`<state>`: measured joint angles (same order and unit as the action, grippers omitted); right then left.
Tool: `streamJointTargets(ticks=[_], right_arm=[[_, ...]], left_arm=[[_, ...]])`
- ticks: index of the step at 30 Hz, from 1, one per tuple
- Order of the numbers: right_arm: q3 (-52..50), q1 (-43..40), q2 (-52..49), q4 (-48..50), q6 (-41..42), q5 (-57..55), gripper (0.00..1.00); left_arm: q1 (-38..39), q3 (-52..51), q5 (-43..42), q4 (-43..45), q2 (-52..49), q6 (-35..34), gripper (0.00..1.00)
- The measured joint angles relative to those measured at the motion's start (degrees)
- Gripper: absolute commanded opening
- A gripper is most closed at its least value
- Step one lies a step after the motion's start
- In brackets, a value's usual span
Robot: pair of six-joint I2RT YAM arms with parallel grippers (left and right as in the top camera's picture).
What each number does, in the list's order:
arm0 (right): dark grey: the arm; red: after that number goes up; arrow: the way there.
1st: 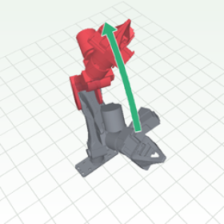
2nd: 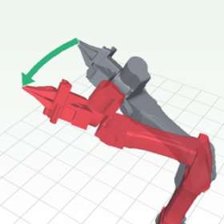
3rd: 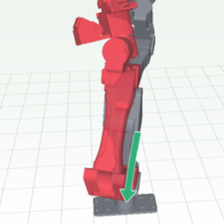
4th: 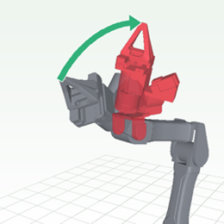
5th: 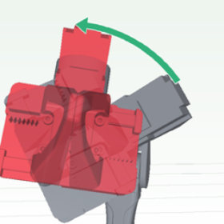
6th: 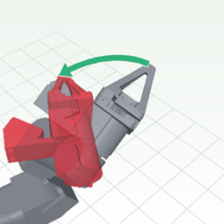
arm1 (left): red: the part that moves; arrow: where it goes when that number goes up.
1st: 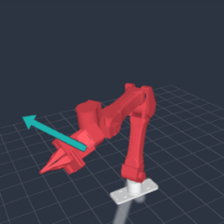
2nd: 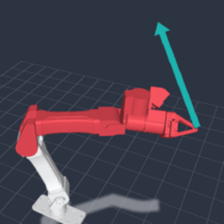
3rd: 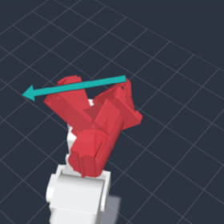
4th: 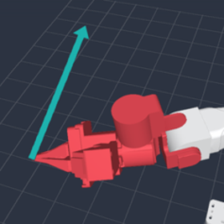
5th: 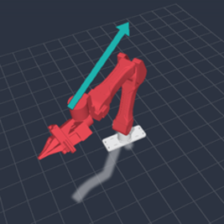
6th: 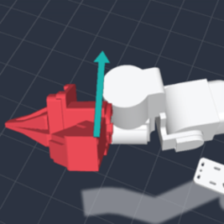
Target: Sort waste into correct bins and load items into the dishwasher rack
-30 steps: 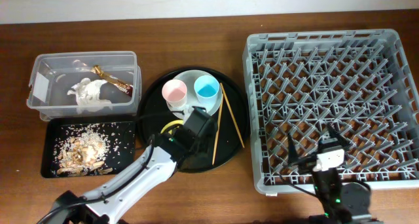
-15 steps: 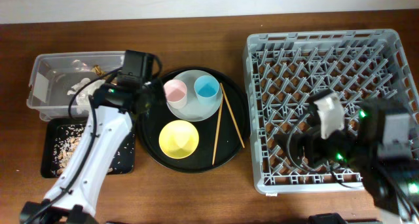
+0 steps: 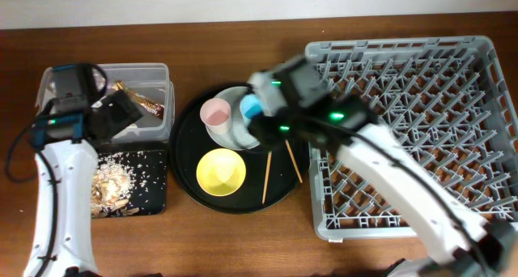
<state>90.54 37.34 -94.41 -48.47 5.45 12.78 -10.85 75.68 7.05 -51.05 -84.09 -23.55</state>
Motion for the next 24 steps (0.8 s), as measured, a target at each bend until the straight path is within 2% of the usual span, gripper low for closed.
streamJointTargets(ticks=[3,6,15,17,20,24], right_arm=[[3.7,7.4,-5.2,5.4,-2.6,-8.3,0.47],[4.1,10.8,-9.2,10.4,-4.2,-12.0,0.41],[4.2,11.1,-21.8,28.3,-6.8,-15.8,0.39],[4.2,11.1,-24.4,29.7,-7.0,-15.8,0.39],[4.2,11.1,-28.4,28.6,-7.0,-15.8,0.32],[4.2,11.1,-28.7,26.2,-7.0,-17.4,0.29]], left_arm=[[-1.2,0.0,-0.2,-0.2,0.0,0.1,0.99],[-1.2,0.0,-0.2,-0.2,0.0,0.2,0.99],[-1.2,0.0,-0.4,-0.2,0.0,0.2,0.99],[-1.2,0.0,-0.4,-0.2,0.0,0.2,0.99],[-1.2,0.0,-0.4,-0.2,0.0,0.2,0.99],[-1.2,0.0,-0.4,-0.2,0.0,0.2,0.99]])
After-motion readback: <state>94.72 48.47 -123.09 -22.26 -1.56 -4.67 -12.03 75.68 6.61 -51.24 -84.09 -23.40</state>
